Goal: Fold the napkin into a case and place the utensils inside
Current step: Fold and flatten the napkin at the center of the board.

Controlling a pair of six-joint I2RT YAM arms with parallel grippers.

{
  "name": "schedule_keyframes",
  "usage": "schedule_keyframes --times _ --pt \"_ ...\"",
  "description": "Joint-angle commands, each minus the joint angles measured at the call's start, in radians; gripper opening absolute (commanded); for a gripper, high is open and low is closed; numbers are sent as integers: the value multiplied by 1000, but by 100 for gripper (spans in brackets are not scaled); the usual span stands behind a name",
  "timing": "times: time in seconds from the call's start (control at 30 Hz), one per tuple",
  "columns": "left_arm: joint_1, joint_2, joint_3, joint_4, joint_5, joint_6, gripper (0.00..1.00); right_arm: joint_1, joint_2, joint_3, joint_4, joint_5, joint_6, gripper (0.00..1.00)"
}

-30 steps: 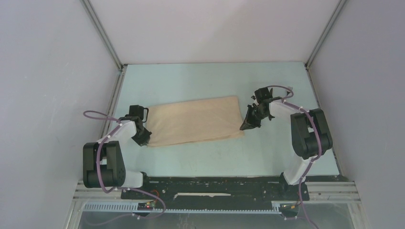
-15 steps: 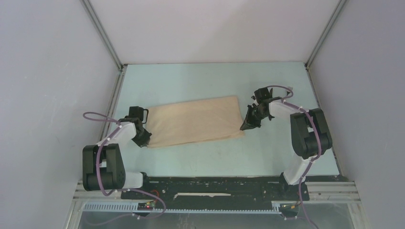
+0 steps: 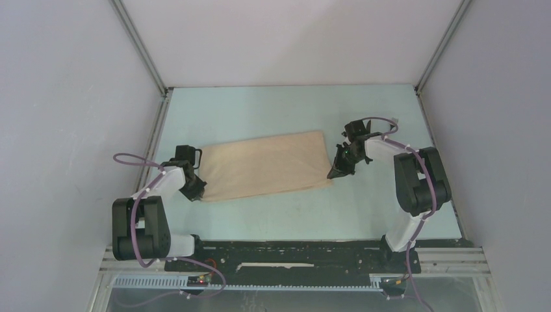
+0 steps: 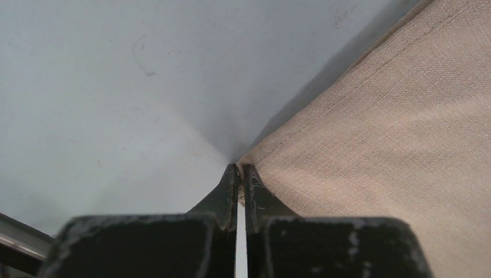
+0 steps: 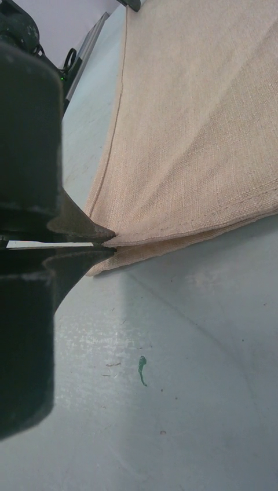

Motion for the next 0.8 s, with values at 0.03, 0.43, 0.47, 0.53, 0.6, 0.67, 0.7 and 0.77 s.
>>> schedule_keyframes --times 0.03,0.43,0.47,0.53,0.6,0.67,0.7,0.77 --pt "1 7 -20 -14 -26 21 0 21 -52 0 -36 47 -8 0" --pt "2 16 -29 -7 -28 28 0 22 -89 -43 -21 59 6 0" --pt "2 14 -31 -8 -29 28 0 19 -84 -46 -17 59 5 0" --pt "3 10 -35 -8 -31 27 0 13 -69 -46 -10 56 3 0" --pt "3 6 -36 -9 -29 27 0 9 -57 -45 -5 56 1 0" --pt "2 -2 -38 -14 -25 25 0 4 -52 -45 -5 64 -5 0" --pt "2 -7 -37 -15 -22 25 0 3 -52 -45 -5 68 -7 0" --pt "2 -18 -39 -17 -8 24 0 1 -50 -44 -7 64 -8 0"
